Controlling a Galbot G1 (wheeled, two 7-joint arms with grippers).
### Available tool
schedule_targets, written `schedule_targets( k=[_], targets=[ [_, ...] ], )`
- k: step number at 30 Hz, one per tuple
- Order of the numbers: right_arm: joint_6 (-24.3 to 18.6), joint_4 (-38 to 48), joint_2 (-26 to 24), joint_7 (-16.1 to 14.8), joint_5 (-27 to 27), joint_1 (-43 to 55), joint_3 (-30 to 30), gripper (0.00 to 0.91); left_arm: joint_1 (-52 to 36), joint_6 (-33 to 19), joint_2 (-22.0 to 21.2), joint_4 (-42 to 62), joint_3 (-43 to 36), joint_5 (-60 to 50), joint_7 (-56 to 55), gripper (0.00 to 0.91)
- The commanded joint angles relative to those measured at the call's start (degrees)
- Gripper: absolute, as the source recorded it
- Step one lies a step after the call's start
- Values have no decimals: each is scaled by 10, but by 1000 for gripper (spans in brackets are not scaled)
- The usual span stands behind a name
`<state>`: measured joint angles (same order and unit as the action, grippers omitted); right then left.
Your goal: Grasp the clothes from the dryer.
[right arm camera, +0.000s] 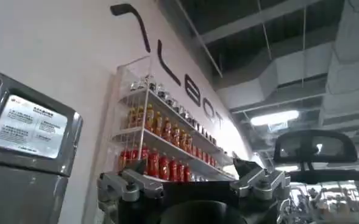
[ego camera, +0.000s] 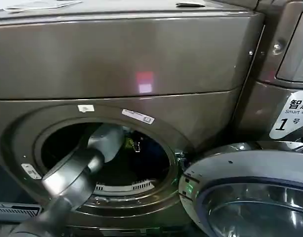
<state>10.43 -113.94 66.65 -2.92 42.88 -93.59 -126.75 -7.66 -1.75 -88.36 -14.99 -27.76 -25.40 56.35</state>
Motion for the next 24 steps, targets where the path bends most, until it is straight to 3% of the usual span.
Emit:
schedule_targets(
  k=[1, 16, 24],
  targets=[
    [0, 0, 0, 0, -1, 0, 1, 907, 2, -1, 0, -1, 0, 4, -1, 34],
    [-2, 1, 1, 0, -1, -1, 0, 907, 7, -2, 7, -15, 7, 36, -21, 0],
    [-2, 2, 0, 0, -1, 2, 0, 907, 28, -12, 24, -68, 139, 72, -76, 0]
  ],
)
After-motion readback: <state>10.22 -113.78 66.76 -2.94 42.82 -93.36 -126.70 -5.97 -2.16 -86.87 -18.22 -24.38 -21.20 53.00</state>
